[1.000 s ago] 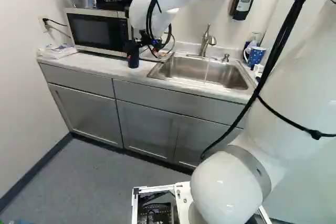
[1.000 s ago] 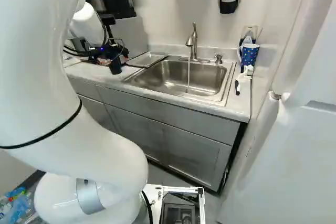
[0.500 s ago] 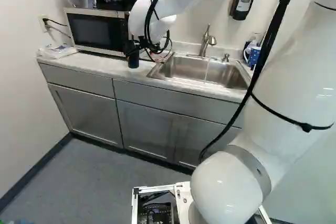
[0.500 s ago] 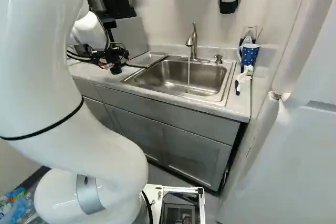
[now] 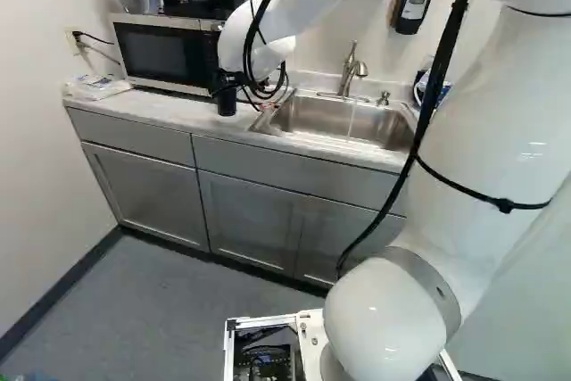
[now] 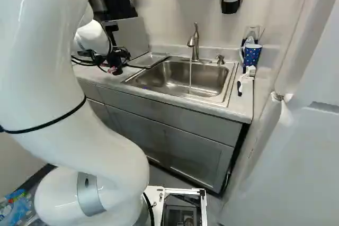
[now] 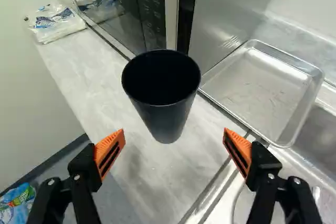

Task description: Rinse the cup and place it in the tray

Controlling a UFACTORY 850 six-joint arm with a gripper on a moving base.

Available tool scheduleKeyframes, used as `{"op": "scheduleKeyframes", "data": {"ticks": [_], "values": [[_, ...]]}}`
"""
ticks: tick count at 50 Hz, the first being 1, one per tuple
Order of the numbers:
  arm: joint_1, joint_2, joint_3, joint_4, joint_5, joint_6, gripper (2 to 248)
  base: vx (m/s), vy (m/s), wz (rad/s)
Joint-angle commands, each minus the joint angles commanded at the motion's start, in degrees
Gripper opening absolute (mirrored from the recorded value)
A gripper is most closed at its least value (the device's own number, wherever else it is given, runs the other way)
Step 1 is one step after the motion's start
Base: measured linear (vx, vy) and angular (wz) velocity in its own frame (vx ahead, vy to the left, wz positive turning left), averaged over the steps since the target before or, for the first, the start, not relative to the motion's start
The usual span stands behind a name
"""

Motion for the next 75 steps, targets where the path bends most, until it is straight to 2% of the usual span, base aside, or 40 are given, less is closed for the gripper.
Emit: {"op": "scheduleKeyframes", "data": {"ticks": [60,75], "values": [[0.0,-6.1,1.2,0.0,21.4,0.0,247,0.000,0.000,0.000],[0.0,-7.6,1.6,0.0,24.4,0.0,247,0.000,0.000,0.000]]}}
